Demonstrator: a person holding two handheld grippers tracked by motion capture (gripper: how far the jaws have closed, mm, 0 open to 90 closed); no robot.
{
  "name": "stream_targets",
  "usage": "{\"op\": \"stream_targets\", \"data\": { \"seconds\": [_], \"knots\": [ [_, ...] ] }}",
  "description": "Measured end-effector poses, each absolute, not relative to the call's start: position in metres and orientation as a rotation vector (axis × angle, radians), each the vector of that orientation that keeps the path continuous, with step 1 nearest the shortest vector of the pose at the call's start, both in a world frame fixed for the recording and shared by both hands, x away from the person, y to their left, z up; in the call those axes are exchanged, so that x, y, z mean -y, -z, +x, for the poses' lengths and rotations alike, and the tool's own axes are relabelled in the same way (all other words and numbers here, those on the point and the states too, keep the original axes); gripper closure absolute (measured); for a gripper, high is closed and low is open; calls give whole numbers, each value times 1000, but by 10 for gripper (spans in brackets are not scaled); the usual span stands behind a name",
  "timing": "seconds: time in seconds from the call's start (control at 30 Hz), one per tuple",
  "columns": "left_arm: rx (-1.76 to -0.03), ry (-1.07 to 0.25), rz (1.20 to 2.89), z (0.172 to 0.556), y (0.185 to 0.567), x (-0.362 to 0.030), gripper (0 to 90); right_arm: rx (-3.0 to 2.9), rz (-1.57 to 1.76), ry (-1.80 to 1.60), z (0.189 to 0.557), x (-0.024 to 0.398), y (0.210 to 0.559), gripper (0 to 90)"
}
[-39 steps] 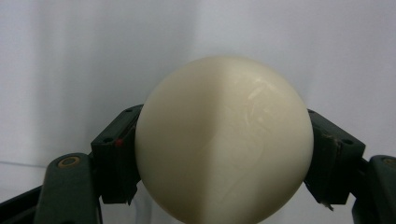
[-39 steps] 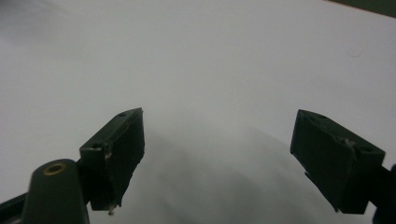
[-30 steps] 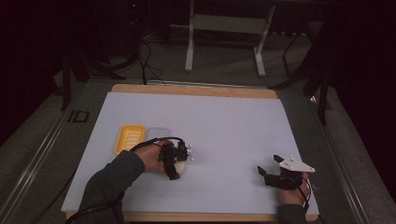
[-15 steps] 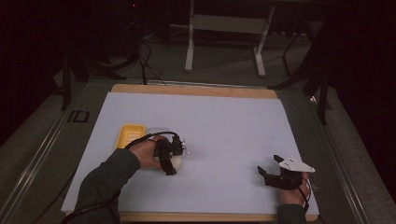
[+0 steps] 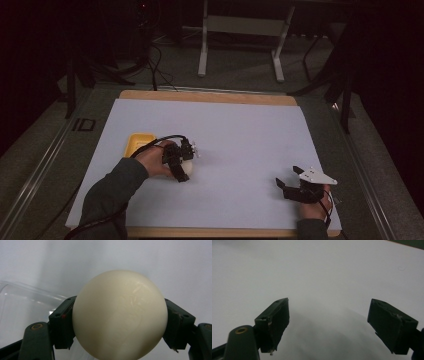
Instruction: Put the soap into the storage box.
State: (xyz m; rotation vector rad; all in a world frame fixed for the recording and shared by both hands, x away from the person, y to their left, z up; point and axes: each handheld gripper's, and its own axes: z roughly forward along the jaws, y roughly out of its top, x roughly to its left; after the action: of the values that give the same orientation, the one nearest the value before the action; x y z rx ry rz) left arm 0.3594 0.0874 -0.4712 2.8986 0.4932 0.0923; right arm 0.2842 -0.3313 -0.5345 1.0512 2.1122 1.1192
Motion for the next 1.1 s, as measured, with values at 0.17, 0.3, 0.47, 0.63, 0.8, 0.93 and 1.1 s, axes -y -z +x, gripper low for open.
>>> {"op": "stream_targets", "data": {
  "seconds": [0.17, 0.3, 0.47, 0.63, 0.8, 0.93, 1.1],
  "knots": [
    [-573, -129, 2906, 363, 471, -91, 251, -2114, 1052, -1117, 284, 331, 534, 176],
    [-639, -146, 2890, 366, 471, -94, 251, -2113, 1051, -1117, 284, 331, 534, 176],
    [-706, -159, 2885, 369, 470, -96, 251, -2113, 1051, -1116, 284, 331, 534, 176],
    [-773, -194, 2870, 373, 469, -99, 252, -2114, 1051, -1116, 284, 331, 534, 176],
    [-813, -181, 2866, 375, 468, -100, 251, -2113, 1051, -1117, 284, 331, 534, 176],
    [-857, -165, 2853, 378, 469, -104, 251, -2112, 1051, -1119, 284, 331, 534, 176],
    [-899, -153, 2826, 382, 469, -109, 251, -2110, 1051, -1122, 284, 331, 534, 176]
  ]
}}
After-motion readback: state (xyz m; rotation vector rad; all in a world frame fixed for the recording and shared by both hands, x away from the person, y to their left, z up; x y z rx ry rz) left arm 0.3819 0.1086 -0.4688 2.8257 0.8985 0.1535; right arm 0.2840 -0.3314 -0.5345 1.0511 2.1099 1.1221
